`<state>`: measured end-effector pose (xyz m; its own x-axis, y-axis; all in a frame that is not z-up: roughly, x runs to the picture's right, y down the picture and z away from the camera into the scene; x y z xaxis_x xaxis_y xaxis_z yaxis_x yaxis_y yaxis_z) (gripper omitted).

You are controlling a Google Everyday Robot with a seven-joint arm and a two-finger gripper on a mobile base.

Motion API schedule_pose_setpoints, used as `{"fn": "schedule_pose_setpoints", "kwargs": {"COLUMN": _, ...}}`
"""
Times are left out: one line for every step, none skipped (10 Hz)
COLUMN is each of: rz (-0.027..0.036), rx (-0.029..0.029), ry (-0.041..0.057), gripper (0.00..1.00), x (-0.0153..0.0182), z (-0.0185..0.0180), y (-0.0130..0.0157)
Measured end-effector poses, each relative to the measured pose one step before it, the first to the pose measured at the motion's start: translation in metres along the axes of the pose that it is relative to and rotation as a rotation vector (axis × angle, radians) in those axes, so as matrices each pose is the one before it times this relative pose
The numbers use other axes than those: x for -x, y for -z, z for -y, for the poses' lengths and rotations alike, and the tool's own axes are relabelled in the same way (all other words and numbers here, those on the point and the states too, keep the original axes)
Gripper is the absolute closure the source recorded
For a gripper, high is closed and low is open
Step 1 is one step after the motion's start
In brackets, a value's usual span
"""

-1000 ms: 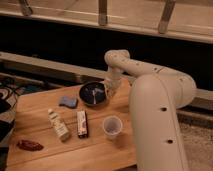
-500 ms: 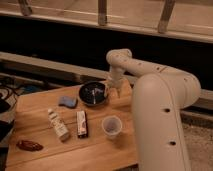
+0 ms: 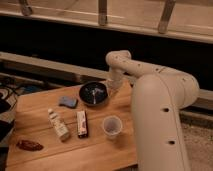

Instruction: Push the ceramic bowl across the table

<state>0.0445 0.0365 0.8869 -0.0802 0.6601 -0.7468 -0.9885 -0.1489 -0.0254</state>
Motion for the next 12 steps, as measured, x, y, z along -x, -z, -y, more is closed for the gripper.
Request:
{"fn": "schedule_pose_setpoints", "kwargs": {"rz": 0.01307, "rx": -0.00071, "ry": -0.00046, "gripper": 1.0, "x": 0.01134, "z": 0.00194, "y": 0.00115}}
{"fn": "schedule_pose_setpoints", "kwargs": {"rz": 0.0115, "rx": 0.0021, "ry": -0.00267, "gripper": 1.0, "x": 0.00706, "z": 0.00283, "y": 0.00074}}
{"fn": "schedule_pose_setpoints", "kwargs": {"rz": 0.02107, "rx": 0.01258, "ry": -0.00265, "gripper": 1.0, "x": 0.01161, "z": 0.004, "y": -0.0017}}
{"fn": "schedule_pose_setpoints", "kwargs": {"rz": 0.01173, "rx": 0.00912, "ry": -0.00225, "gripper": 1.0, "x": 0.00771, "z": 0.00383, "y": -0.00242}}
{"fn": "schedule_pose_setpoints", "kwargs": {"rz": 0.00824, "rx": 0.00714, "ry": 0.0004, "gripper": 1.0, "x": 0.00347, "z": 0.00019, "y": -0.00205}}
{"fn": "schedule_pose_setpoints", "kwargs": {"rz": 0.00399, "rx": 0.01891, "ry": -0.00786, "gripper": 1.0, "x": 0.00269, "z": 0.00032, "y": -0.00496}}
{"fn": "schedule_pose_setpoints", "kwargs": {"rz": 0.00273, "rx": 0.02226, "ry": -0.01668, "gripper": 1.0, "x": 0.00173, "z": 0.00457, "y": -0.00444}}
{"fn": "schedule_pose_setpoints", "kwargs": {"rz": -0.00046, "rx": 0.01206, "ry": -0.01303, "gripper": 1.0, "x": 0.00056, "z": 0.00596, "y": -0.00389}}
{"fn": "schedule_pose_setpoints", "kwargs": {"rz": -0.00089, "rx": 0.01255, "ry": -0.00993, "gripper": 1.0, "x": 0.00067, "z": 0.00267, "y": -0.00505}}
{"fn": "schedule_pose_setpoints", "kwargs": {"rz": -0.00156, "rx": 0.01225, "ry": -0.00852, "gripper": 1.0, "x": 0.00077, "z": 0.00209, "y": -0.00644}}
{"fn": "schedule_pose_setpoints", "kwargs": {"rz": -0.00069, "rx": 0.00592, "ry": -0.00205, "gripper": 1.0, "x": 0.00042, "z": -0.00015, "y": -0.00273}}
{"fn": "schedule_pose_setpoints", "kwargs": {"rz": -0.00195, "rx": 0.00798, "ry": -0.00352, "gripper": 1.0, "x": 0.00074, "z": 0.0018, "y": -0.00296}}
